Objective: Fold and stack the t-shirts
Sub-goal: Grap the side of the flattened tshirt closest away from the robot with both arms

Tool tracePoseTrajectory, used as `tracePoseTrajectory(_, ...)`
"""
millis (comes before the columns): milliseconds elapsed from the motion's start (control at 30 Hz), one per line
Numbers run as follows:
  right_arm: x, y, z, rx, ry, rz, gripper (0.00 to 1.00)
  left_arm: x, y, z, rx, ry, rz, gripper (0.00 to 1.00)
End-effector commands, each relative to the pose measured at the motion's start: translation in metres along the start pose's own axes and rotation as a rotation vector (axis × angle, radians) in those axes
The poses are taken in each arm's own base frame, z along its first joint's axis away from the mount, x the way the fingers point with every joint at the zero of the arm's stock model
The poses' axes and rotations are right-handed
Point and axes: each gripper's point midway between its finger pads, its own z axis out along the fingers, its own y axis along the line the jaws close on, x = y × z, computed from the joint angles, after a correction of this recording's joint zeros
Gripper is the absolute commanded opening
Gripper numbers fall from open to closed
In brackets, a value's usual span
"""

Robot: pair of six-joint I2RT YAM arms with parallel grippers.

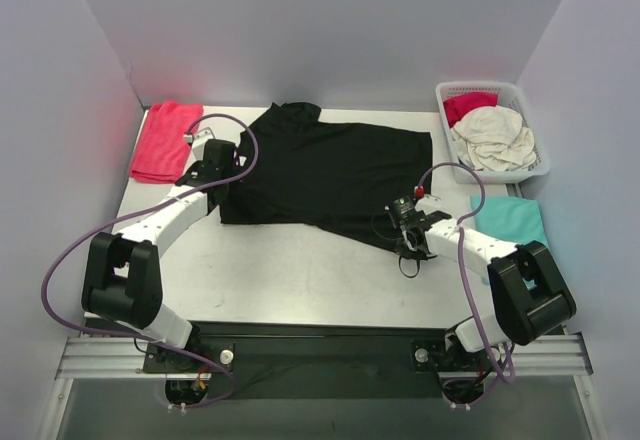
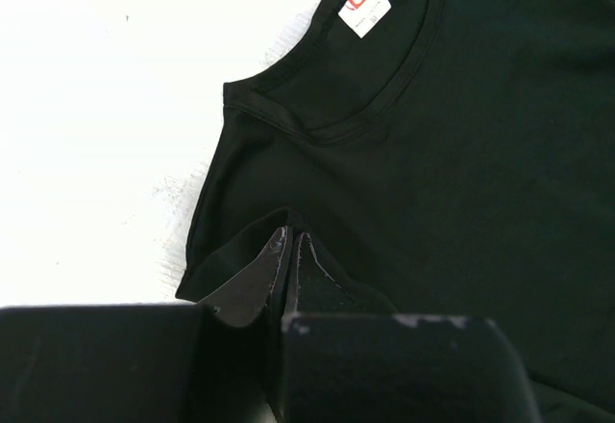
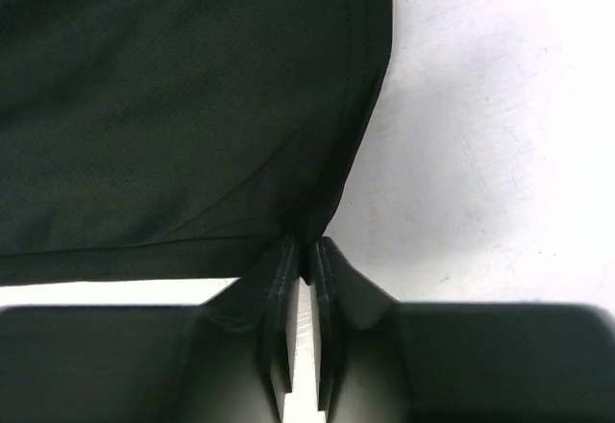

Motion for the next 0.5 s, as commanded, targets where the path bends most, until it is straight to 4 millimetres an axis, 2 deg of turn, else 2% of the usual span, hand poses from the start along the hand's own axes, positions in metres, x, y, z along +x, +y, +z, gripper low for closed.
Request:
tracePoseTrajectory(0,0.014,-0.012,0.002,0.034,0.040,0.009,0.00,-0.015,-0.001,-0.010,0.007,-0.049,-0.016,0.00)
tracePoseTrajectory(133,0.015,-0.019,-0.011,0.038,0.047,0.026,0.00,-0.018,0.002,-0.017,0.005,-0.065,-0.039,0.00)
tracePoseTrajectory(267,0.008,-0.025,-0.031,0.009,0.011,0.062,0.00,-0.019,0.002,-0.029,0.014,-0.089,-0.080,0.00)
tracePoseTrajectory(400,0.004,-0.032,-0.047,-0.017,-0.024,0.078,0.00,-0.019,0.004,-0.052,0.030,-0.128,-0.127,0.00)
tracePoseTrajectory(467,0.002,-0.036,-0.054,-0.025,-0.045,0.089,0.00,-0.012,0.008,-0.059,0.023,-0.131,-0.135,0.00)
